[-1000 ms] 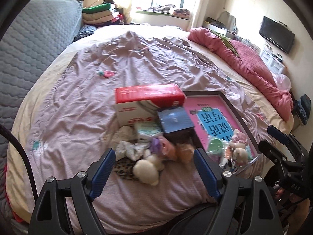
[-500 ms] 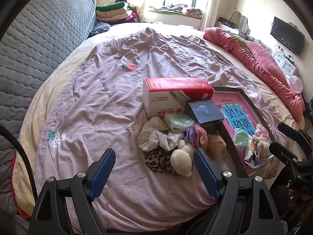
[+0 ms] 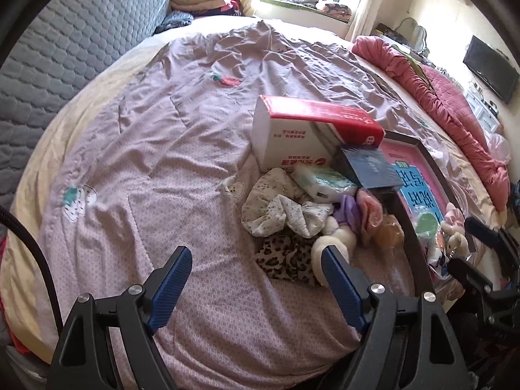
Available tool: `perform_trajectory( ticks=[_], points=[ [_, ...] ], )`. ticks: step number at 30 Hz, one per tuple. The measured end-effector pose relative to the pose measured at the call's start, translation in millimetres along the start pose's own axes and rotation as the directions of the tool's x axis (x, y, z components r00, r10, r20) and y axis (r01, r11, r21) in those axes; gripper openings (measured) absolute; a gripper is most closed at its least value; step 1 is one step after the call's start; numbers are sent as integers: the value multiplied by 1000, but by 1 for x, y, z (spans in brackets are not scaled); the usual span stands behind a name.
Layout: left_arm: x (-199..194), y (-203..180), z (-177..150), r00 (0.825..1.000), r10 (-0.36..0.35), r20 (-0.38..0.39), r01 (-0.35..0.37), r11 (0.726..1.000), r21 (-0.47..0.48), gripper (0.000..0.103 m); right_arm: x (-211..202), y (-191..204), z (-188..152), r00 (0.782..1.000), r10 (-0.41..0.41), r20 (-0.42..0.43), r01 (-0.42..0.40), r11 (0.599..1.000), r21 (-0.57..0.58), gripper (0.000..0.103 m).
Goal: Organize soft objects
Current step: 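Grasp the cream floral cloth with left tool while right tool grasps plastic-wrapped bun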
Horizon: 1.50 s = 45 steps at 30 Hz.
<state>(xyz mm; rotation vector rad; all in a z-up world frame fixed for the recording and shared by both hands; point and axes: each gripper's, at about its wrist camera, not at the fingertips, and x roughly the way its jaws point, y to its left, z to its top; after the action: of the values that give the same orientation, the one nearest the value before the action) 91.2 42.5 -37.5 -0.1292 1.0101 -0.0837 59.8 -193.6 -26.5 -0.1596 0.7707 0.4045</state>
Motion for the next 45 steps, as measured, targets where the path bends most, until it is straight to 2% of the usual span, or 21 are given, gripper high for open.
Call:
perform_trajectory(
  ticks=[13,22,25,29,32,33,36,37,41,42,44,45],
  points=[
    [32,12,12,999,-6,-35,5,999,-32,81,35,1,-1,998,0,-68,-3,999,-34,82],
    [60,16,27,998,-9,-56,6,999,-48,81,69,16,-2,991,-57,-125,34,983,-178,82],
    [70,20,31,998,-9,-69,5,998,-58,81,82,19,-3,983,-108,-147,71,969,-236,81],
    [81,24,35,997,-16,-81,11,998,-67,81,94,22,-4,980,-119,-161,70,957,-283,64],
    [90,22,38,996,-13,-91,7,998,-60,81,103,23,-5,976,-132,-171,73,947,-312,56],
    [92,22,39,996,-16,-92,11,998,-59,81,107,21,-5,976,-128,-177,68,949,-309,49],
    [99,18,43,995,-25,-99,20,998,-51,81,111,16,-4,977,-104,-189,49,961,-272,43],
    [101,16,44,995,-25,-99,21,999,-45,79,112,13,-3,978,-92,-189,43,968,-249,42],
    [110,7,49,992,-44,-114,40,999,-34,55,106,-2,0,984,-18,-180,-4,992,-124,41],
    [111,5,50,992,-40,-117,37,999,-30,53,104,-6,0,984,0,-176,-16,996,-91,41],
    [115,0,51,990,-55,-130,53,998,-21,37,101,-13,0,986,25,-166,-33,999,-43,41],
    [117,-1,52,988,-69,-140,66,997,-26,36,99,-15,0,987,36,-158,-41,999,-26,41]
  ],
)
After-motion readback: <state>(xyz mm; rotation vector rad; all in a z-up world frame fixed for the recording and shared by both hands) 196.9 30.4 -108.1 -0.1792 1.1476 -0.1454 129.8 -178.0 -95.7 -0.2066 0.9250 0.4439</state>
